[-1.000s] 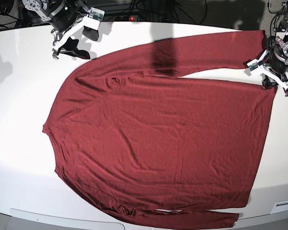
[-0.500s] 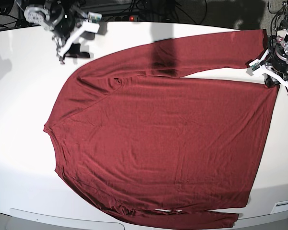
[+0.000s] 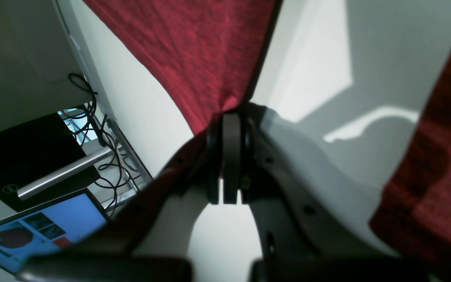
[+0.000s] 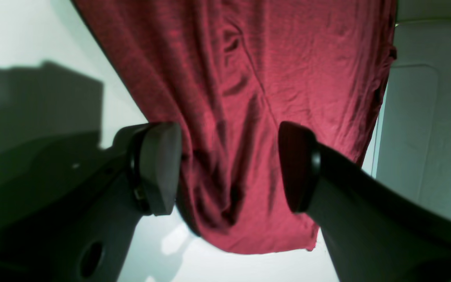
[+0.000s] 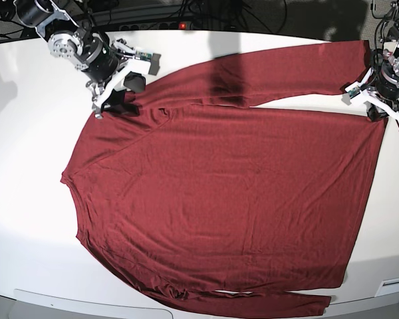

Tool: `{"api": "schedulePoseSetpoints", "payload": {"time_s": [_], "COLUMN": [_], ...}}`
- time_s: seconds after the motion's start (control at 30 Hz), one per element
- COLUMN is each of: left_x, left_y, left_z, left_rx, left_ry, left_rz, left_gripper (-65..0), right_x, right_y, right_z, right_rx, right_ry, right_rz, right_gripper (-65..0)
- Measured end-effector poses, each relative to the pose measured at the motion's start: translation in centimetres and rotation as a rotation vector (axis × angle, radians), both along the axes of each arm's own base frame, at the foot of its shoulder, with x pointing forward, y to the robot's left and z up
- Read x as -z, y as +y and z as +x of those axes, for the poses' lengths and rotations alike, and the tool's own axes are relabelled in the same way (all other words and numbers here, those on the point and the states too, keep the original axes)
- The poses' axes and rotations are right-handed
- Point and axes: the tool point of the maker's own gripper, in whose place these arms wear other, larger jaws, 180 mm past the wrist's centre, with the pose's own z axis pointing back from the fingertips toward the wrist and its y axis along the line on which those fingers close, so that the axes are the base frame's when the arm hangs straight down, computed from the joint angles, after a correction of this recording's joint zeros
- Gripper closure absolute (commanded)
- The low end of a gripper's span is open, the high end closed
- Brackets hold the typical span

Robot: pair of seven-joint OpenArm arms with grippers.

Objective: Fold the T-shirt properly
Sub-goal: 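Lift the shoulder edge with both grippers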

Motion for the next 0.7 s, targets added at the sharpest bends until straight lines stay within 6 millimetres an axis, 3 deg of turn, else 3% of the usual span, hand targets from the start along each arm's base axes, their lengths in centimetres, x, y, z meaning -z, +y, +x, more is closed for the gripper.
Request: {"api": "schedulePoseSetpoints", "payload": {"time_s": [0.33,0.57,0.63,0.7], "left_x": [0.0,0.0,0.0,0.0], "left_y": [0.0,0.0,0.0,0.0], "left_z": [0.0,0.0,0.0,0.0], "left_rx": [-0.002,-0.002,-0.002,-0.002], "left_ry": [0.000,0.000,0.000,0.000], "left_rz": [-0.002,-0.002,-0.002,-0.002], "left_gripper": [0.0,0.0,0.0,0.0], "right_x": [0.0,0.7,0.9,1.3], "right_y": [-0.3,-0.8,-0.8,-0.9], "right_z": [1.9,2.1,1.9,1.5], "right_rx": [0.005,0.009,0.005,0.000], "right_ry": [0.023,0.038,0.056,0.081], "right_rz": [0.001,0.016,0.013,0.006], "right_gripper": [-39.4,-39.3,-35.4,-26.9]}}
